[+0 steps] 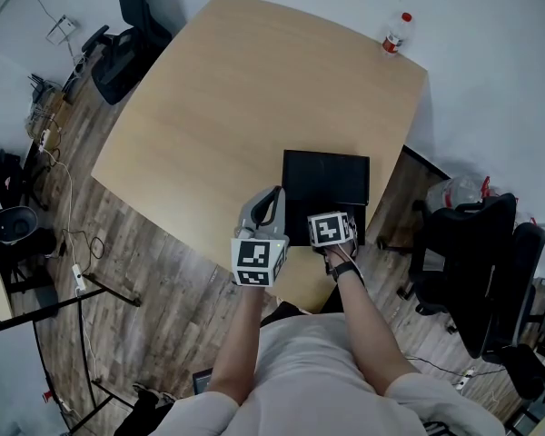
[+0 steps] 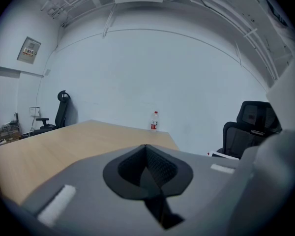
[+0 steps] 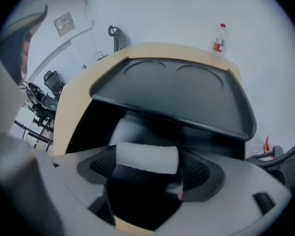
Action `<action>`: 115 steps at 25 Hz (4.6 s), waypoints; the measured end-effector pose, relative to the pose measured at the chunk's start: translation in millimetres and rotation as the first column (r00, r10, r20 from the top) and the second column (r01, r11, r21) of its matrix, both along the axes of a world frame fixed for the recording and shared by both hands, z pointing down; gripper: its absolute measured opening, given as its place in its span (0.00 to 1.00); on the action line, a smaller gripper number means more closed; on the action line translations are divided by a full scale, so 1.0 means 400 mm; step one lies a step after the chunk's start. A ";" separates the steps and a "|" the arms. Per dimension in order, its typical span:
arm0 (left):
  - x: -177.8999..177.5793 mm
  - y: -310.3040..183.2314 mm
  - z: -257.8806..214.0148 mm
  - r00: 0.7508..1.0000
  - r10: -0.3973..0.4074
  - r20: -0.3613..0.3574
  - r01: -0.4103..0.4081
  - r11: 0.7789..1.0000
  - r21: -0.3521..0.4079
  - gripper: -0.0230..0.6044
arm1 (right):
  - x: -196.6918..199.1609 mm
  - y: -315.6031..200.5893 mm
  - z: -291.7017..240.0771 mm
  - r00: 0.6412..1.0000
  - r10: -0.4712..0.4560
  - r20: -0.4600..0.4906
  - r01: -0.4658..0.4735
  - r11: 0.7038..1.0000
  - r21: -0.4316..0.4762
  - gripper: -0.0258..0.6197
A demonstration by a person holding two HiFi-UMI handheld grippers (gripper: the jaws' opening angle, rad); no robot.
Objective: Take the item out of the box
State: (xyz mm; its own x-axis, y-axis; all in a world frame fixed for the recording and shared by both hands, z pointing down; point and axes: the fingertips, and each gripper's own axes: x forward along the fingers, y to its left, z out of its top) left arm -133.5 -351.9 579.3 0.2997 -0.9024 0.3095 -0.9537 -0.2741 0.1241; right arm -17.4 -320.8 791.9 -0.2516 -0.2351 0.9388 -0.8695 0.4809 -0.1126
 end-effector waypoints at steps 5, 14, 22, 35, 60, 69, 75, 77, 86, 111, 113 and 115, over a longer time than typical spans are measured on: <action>0.003 0.005 -0.005 1.000 -0.001 0.002 0.001 1.000 0.012 0.05 | 0.005 -0.011 -0.003 0.999 -0.033 -0.009 0.033 0.999 0.027 0.68; 0.013 0.031 -0.026 1.000 0.012 0.006 -0.012 0.999 0.029 0.05 | 0.032 0.000 -0.044 1.000 -0.009 -0.021 0.011 0.997 0.078 0.66; 0.034 0.057 -0.058 0.999 0.034 0.006 -0.034 0.998 0.057 0.05 | 0.047 0.015 -0.107 1.000 0.016 -0.003 -0.015 0.989 0.147 0.66; 0.098 0.122 -0.117 0.996 0.087 0.019 -0.089 0.990 0.110 0.05 | 0.095 0.039 -0.251 0.994 0.086 0.073 -0.103 0.956 0.274 0.66; 0.128 0.208 -0.271 0.995 0.096 0.039 -0.103 0.964 0.243 0.05 | 0.166 0.067 -0.615 0.961 0.086 0.263 -0.234 0.761 0.605 0.65; 0.111 0.217 -0.353 0.997 0.078 0.028 -0.083 0.946 0.314 0.05 | 0.174 0.083 -0.752 0.949 0.045 0.311 -0.262 0.660 0.704 0.65; 0.107 0.219 -0.374 0.997 0.071 0.024 -0.075 0.940 0.332 0.05 | 0.196 0.089 -0.835 0.938 0.038 0.346 -0.300 0.591 0.749 0.65; 0.103 0.220 -0.383 0.997 0.069 0.024 -0.073 0.938 0.338 0.05 | 0.199 0.090 -0.865 0.934 0.031 0.356 -0.309 0.566 0.764 0.65; 0.086 0.226 -0.416 0.999 0.045 0.024 -0.050 0.935 0.352 0.05 | 0.199 0.111 -0.960 0.929 -0.004 0.369 -0.324 0.472 0.820 0.65; 0.097 0.279 -0.475 0.999 0.047 0.011 -0.047 0.920 0.390 0.05 | 0.194 0.150 -1.061 0.946 -0.059 0.317 -0.275 0.365 0.889 0.65; 0.092 0.281 -0.478 0.999 0.045 0.010 -0.045 0.919 0.392 0.05 | 0.187 0.153 -1.069 0.947 -0.066 0.313 -0.270 0.358 0.894 0.65; 0.085 0.283 -0.480 0.999 0.042 0.008 -0.042 0.918 0.394 0.05 | 0.180 0.156 -1.074 0.948 -0.071 0.310 -0.267 0.353 0.897 0.65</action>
State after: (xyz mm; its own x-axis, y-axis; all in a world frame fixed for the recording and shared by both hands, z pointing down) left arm -99.3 -238.5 387.4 0.3402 -0.9378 -0.0687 -0.9401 -0.3410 -0.0013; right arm 54.6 -258.3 362.1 -0.3379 -0.9411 0.0070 -0.9334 0.3361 0.1258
